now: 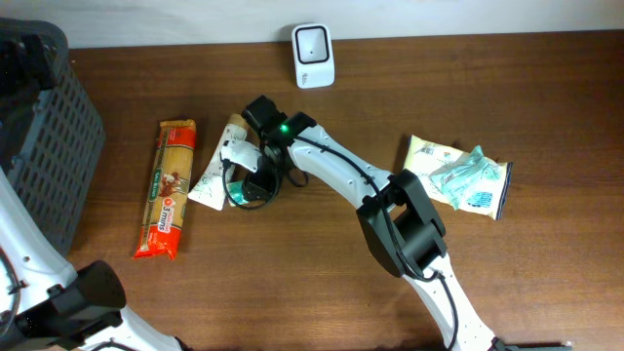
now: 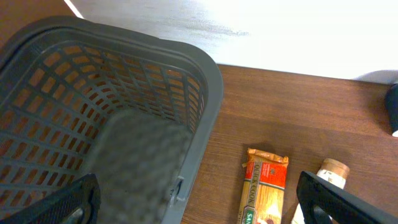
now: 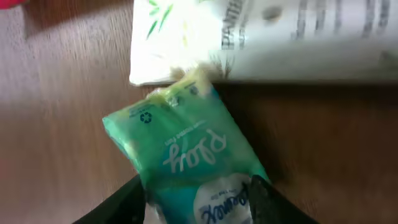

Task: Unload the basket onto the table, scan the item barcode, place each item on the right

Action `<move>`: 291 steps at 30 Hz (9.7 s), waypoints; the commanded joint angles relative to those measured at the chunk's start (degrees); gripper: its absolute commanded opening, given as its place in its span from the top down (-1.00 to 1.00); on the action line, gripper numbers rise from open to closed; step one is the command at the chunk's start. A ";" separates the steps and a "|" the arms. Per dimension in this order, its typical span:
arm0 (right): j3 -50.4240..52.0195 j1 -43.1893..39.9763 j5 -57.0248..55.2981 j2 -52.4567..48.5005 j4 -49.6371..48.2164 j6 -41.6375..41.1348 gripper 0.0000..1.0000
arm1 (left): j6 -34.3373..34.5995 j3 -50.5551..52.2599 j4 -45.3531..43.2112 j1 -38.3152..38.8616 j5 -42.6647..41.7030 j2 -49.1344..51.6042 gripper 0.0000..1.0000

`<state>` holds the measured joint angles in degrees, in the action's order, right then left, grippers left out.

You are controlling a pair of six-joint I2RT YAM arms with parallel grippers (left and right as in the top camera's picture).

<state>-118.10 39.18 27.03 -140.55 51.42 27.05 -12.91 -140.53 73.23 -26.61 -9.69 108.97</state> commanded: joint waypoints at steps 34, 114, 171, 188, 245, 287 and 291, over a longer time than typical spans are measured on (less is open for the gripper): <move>-30.40 -20.41 -8.85 3.72 1.01 -27.50 0.92 | -0.87 -0.72 -0.04 -0.09 -0.59 -0.46 -0.98; -17.18 -2.01 -72.72 -9.68 32.57 -38.86 0.93 | -0.87 -0.72 0.13 -0.09 -0.61 -0.46 -0.98; -22.53 -14.51 -68.26 -9.03 -21.70 16.09 0.92 | -0.87 -0.72 0.13 -0.09 -0.61 -0.46 -0.98; -8.55 -30.77 -19.39 14.58 33.46 -34.01 0.92 | -0.87 -0.72 0.11 -0.09 -0.61 -0.46 -0.98; -6.71 2.03 -50.45 9.92 20.85 -38.07 0.92 | -0.87 -0.72 0.13 -0.09 -0.61 -0.46 -0.98; -11.26 -12.66 -4.09 5.44 17.97 -20.48 0.92 | -0.87 -0.72 0.13 -0.09 -0.61 -0.46 -0.98; -12.61 -4.07 -52.89 4.96 22.56 -23.10 0.92 | -0.87 -0.72 0.13 -0.09 -0.59 -0.46 -0.99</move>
<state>-130.48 28.60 3.75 -137.45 72.69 5.96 -12.91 -140.53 73.45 -26.61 -9.67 108.97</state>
